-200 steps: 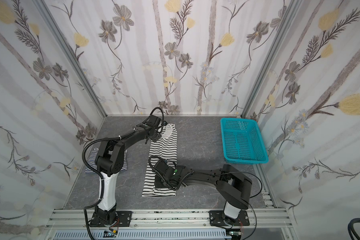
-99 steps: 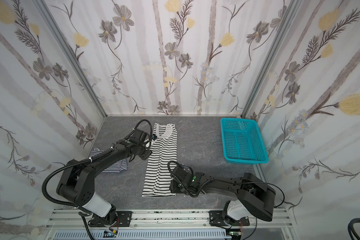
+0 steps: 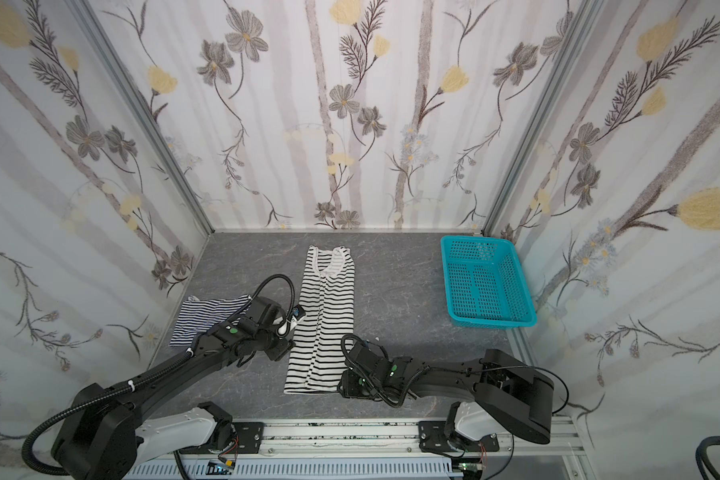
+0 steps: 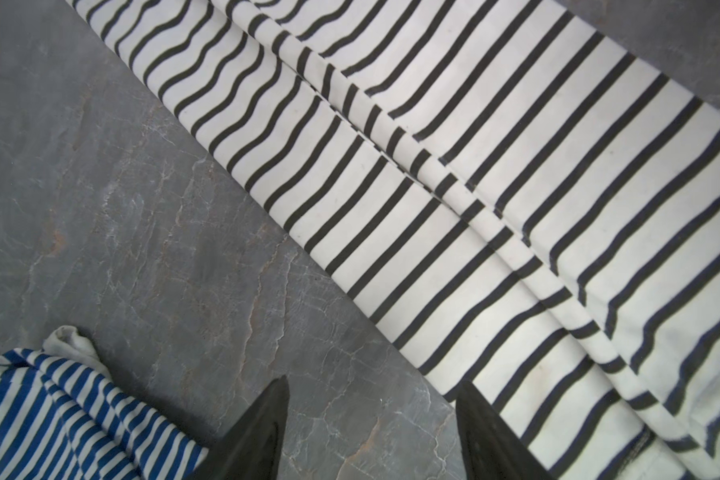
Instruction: Fold and stack the tank tops
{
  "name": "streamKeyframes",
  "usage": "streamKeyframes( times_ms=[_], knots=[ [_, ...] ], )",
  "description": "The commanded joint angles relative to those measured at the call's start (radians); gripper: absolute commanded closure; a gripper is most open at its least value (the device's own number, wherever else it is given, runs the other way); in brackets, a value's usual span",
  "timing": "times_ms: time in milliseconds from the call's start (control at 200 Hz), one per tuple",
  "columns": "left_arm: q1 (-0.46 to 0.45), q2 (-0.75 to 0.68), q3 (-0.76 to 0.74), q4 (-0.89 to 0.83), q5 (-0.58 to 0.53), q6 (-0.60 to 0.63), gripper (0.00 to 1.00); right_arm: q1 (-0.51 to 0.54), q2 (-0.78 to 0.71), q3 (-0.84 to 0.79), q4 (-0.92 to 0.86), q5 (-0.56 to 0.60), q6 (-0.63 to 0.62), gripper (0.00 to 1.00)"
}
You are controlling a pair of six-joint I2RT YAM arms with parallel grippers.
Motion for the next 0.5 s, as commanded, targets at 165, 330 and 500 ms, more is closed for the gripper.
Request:
streamKeyframes(
  times_ms=[165,330,500],
  knots=[
    [-0.021,-0.008,-0.017,0.012,0.061,0.001,0.36,-0.022,-0.007,-0.045,0.137,-0.002,0.074,0.56],
    [-0.037,0.004,-0.027,0.012,0.055,0.014,0.37,-0.016,0.017,-0.046,0.174,-0.044,0.068,0.61],
    [-0.043,0.008,-0.032,0.013,0.05,0.018,0.37,-0.017,0.026,-0.056,0.189,-0.06,0.063,0.7]
  ],
)
